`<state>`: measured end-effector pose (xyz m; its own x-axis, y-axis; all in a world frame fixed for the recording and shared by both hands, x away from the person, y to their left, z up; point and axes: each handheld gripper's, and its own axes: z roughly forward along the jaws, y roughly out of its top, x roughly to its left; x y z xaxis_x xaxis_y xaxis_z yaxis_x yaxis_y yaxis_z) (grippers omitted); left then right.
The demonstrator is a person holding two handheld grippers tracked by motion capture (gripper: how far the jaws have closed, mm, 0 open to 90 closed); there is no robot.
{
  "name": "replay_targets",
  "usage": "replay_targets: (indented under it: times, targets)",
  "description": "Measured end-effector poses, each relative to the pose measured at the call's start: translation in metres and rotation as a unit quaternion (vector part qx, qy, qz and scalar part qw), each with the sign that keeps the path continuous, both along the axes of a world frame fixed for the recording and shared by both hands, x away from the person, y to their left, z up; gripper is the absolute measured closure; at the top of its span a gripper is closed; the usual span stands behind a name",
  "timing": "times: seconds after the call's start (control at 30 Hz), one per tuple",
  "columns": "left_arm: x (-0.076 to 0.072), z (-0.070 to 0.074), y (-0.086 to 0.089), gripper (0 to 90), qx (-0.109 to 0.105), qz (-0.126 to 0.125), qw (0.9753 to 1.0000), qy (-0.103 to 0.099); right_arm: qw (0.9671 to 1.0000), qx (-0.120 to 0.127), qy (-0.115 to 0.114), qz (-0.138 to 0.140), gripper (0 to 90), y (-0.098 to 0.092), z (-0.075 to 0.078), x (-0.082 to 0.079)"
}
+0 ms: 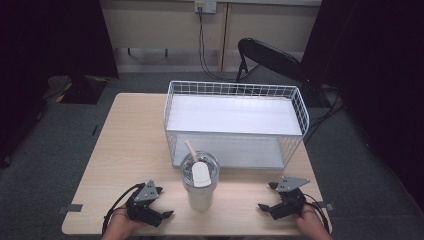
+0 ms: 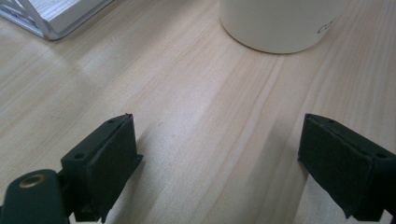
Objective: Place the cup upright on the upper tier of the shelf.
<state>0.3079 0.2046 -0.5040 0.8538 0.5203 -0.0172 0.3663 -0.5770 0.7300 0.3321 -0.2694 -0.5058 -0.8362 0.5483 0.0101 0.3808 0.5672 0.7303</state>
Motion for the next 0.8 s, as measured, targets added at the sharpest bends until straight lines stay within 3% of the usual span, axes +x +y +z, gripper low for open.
replay_targets:
  times: [0.27, 0.6, 0.73, 0.8]
  targets:
    - [0.003, 0.002, -0.007, 15.9, -0.022, 0.004, 0.9997, 0.010, 1.0000, 0.001, -0.001, 0.000, 10.6, 0.000, 0.000, 0.000]
    - [-0.002, 0.024, -0.029, 16.6, -0.072, -0.019, 0.9971, -0.015, 1.0000, 0.000, 0.000, 0.000, 10.6, 0.000, 0.000, 0.000]
    - [-0.003, 0.026, -0.040, 16.7, -0.070, -0.033, 0.9967, -0.025, 1.0000, 0.000, 0.000, 0.000, 10.6, 0.000, 0.000, 0.000]
    - [-0.003, 0.028, -0.043, 16.7, -0.081, -0.037, 0.9957, -0.026, 1.0000, 0.000, 0.000, -0.001, 10.6, 0.000, 0.000, 0.000]
